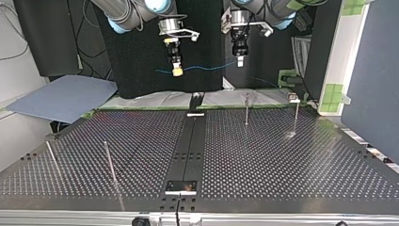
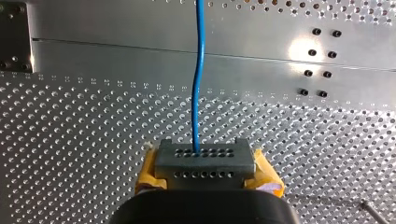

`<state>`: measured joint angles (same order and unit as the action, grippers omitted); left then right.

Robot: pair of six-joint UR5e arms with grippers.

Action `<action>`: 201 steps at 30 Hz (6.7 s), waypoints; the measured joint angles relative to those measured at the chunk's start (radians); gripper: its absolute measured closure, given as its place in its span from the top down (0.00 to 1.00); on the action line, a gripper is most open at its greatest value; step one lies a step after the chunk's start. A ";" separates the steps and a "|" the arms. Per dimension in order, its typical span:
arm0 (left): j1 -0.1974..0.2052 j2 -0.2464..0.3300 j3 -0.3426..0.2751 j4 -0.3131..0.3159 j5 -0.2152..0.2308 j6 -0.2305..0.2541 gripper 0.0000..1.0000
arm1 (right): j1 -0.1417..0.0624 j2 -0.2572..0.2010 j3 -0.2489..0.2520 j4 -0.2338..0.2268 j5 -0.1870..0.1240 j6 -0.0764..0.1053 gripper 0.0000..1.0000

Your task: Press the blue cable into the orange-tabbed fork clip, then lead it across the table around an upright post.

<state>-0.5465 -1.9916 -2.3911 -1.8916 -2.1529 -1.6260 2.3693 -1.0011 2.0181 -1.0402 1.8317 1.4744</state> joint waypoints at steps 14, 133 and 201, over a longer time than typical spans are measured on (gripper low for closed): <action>0.000 0.000 0.000 0.000 0.000 0.000 0.00 | 0.000 0.000 0.000 0.000 0.000 0.000 0.00; 0.465 -0.357 0.037 0.342 0.440 -0.122 0.00 | 0.022 0.494 -0.520 0.198 -0.034 0.172 0.00; 0.503 -0.434 0.197 0.106 0.542 0.044 0.00 | -0.031 0.463 -0.602 0.244 -0.043 0.164 0.00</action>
<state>-0.0436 -2.4259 -2.1940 -1.7851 -1.6111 -1.5824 2.3386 -0.5378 1.4157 -0.7961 1.7887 1.6385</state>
